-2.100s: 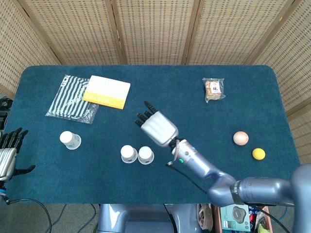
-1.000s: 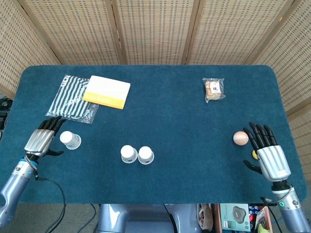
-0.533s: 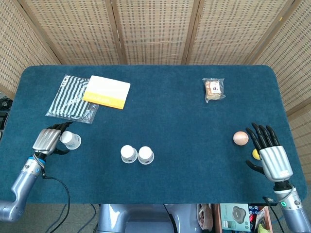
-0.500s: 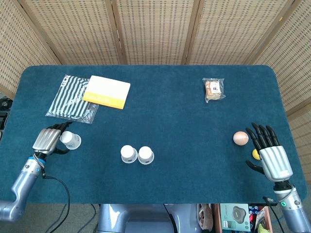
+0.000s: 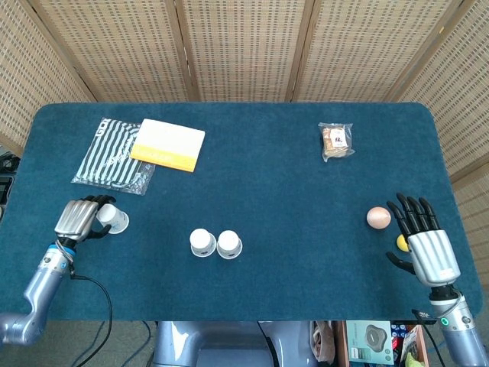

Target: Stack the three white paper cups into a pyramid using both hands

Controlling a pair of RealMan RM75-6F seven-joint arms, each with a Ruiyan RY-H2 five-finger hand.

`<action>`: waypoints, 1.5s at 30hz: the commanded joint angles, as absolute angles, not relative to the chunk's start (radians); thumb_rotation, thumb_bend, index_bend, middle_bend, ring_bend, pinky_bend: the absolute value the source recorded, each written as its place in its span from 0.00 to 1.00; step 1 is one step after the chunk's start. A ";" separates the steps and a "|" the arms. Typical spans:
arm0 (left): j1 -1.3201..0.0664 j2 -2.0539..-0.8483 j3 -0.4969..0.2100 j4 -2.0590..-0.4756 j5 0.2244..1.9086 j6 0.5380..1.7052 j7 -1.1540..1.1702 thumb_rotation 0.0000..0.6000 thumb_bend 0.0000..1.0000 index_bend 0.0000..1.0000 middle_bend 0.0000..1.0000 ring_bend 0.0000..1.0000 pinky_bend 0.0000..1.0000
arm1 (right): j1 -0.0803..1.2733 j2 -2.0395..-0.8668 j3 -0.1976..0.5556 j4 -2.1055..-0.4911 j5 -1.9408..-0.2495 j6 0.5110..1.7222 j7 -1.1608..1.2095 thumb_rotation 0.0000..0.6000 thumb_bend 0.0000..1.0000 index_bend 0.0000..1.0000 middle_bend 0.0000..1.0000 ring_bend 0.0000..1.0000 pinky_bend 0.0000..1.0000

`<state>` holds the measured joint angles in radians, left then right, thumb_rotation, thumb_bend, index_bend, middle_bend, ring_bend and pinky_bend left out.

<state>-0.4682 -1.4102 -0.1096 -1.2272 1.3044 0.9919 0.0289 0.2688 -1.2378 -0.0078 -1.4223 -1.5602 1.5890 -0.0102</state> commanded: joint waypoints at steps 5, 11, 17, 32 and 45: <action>-0.465 -1.402 -0.119 -1.244 1.311 1.024 0.019 1.00 0.33 0.29 0.37 0.33 0.44 | 0.261 -1.236 0.003 -1.423 -1.568 1.587 -0.004 1.00 0.00 0.00 0.00 0.00 0.00; -0.483 -1.322 -0.152 -1.388 1.372 1.090 -0.003 1.00 0.33 0.29 0.37 0.33 0.44 | 0.254 -1.232 0.016 -1.428 -1.574 1.588 0.000 1.00 0.00 0.00 0.00 0.00 0.00; -0.545 -1.240 -0.182 -1.617 1.456 1.097 0.070 1.00 0.33 0.29 0.37 0.33 0.44 | 0.250 -1.230 0.029 -1.429 -1.574 1.582 0.006 1.00 0.00 0.00 0.00 0.00 0.00; -0.709 -1.336 -0.214 -1.871 1.359 0.961 0.443 1.00 0.33 0.29 0.37 0.33 0.44 | 0.235 -1.220 0.048 -1.427 -1.571 1.574 0.035 1.00 0.00 0.00 0.00 0.00 0.00; -0.755 -1.445 -0.185 -1.830 1.279 0.958 0.543 1.00 0.33 0.29 0.37 0.33 0.44 | 0.226 -1.209 0.064 -1.427 -1.571 1.568 0.071 1.00 0.00 0.00 0.00 0.00 0.00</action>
